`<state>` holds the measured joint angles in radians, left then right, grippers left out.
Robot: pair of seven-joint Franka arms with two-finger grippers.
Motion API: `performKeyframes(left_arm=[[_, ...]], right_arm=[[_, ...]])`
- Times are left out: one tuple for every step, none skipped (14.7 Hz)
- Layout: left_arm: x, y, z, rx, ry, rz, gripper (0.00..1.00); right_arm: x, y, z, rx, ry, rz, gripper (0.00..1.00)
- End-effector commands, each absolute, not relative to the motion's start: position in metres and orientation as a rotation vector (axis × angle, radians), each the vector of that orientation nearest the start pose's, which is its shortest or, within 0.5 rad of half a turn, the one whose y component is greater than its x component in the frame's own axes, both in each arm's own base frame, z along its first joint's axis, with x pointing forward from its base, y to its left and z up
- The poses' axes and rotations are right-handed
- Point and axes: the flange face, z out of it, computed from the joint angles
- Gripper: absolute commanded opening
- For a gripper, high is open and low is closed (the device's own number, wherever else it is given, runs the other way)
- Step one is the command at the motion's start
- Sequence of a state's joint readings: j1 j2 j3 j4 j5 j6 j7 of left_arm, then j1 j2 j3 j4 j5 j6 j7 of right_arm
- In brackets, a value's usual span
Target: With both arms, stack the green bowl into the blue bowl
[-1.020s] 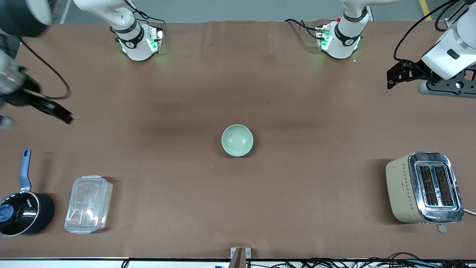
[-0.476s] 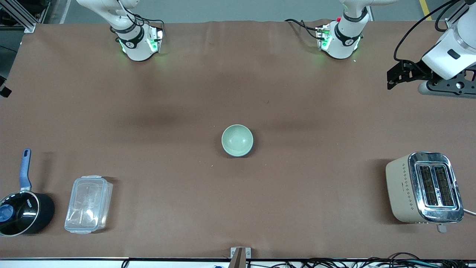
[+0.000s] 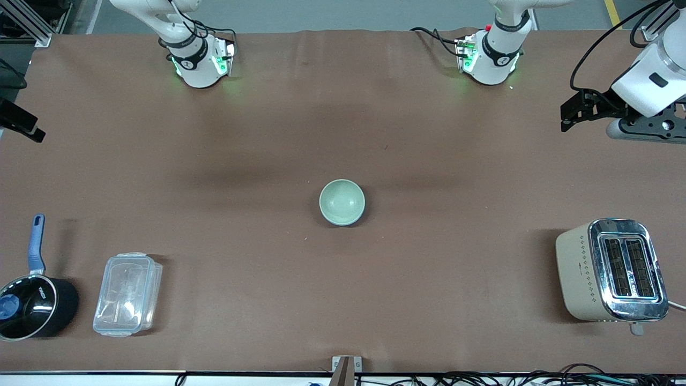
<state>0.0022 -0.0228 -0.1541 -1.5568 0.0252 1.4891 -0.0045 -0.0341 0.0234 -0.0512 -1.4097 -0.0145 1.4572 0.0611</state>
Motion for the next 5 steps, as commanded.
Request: performKeyframes(left_arm=[[0.5361, -0.0814, 0.6425, -3.08, 0.241, 0.046, 1.0], [0.5356, -0.0814, 0.6434, -3.08, 0.241, 0.044, 1.0], [0.536, -0.0805, 0.6424, -3.08, 0.239, 0.048, 1.0], [0.5352, -0.0808, 0.643, -3.083, 0.239, 0.051, 1.0], [0.5345, -0.0815, 0.6425, -3.09, 0.236, 0.059, 1.0]], right_arm=[[0.5449, -0.044, 0.6799, -3.149, 0.216, -0.036, 1.0], [0.5449, -0.044, 0.6799, -3.149, 0.216, -0.036, 1.0], [0.545, -0.0451, 0.68, -3.144, 0.219, -0.039, 1.0], [0.545, -0.0454, 0.68, -3.139, 0.223, -0.039, 1.0], [0.5449, -0.0446, 0.6799, -3.139, 0.22, -0.036, 1.0]])
